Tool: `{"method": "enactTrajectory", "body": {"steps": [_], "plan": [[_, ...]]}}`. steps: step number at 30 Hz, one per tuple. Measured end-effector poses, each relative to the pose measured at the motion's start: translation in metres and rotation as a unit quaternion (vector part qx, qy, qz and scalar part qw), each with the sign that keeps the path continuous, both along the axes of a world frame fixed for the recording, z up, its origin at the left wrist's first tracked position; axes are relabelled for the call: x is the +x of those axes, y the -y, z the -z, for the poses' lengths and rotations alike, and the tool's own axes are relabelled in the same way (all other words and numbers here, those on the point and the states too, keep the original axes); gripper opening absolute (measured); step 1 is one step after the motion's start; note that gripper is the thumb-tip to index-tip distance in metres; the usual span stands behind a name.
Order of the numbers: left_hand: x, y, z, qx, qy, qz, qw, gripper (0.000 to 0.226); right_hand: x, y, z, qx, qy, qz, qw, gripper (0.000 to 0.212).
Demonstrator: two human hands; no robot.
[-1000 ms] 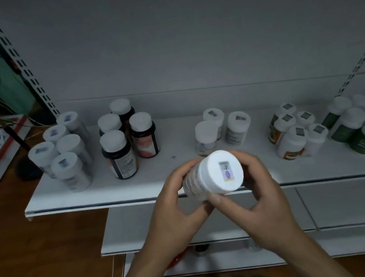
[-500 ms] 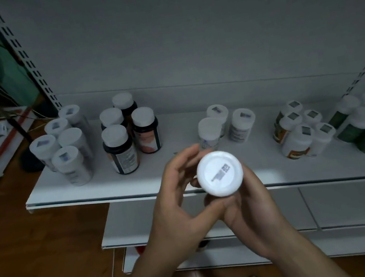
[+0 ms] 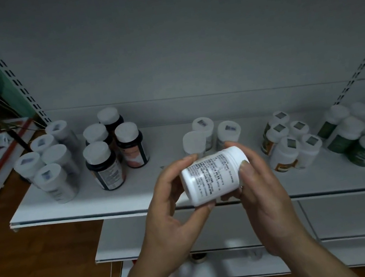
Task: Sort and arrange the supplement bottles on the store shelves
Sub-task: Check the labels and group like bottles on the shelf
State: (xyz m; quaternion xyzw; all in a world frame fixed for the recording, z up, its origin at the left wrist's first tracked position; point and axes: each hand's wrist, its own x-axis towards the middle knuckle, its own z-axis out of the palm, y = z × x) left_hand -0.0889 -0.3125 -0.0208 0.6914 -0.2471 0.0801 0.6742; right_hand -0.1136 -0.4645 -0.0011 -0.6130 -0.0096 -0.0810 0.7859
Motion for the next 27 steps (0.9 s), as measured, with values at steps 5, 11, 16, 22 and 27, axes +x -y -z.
{"method": "enactTrajectory", "body": {"steps": [5,11,16,22,27], "plan": [[0.003,0.013,-0.004,-0.013,-0.005,-0.003,1.0,0.064,0.006,0.014,-0.002,-0.024,0.02,0.009,0.999,0.045],[0.004,0.023,-0.005,-0.027,-0.034,-0.014,0.999,0.06,0.01,0.027,-0.006,-0.051,0.046,0.0,0.998,0.039],[0.003,0.026,-0.008,-0.025,-0.097,-0.013,0.995,0.047,0.01,0.035,-0.008,-0.068,0.042,-0.017,0.997,0.044],[0.002,0.025,-0.004,0.016,-0.046,0.016,0.999,0.068,0.013,0.032,-0.006,-0.034,-0.053,0.036,0.997,0.057],[0.007,0.021,-0.013,-0.03,-0.127,-0.002,0.991,0.043,0.011,0.031,-0.008,-0.064,-0.026,0.013,0.998,0.043]]}}
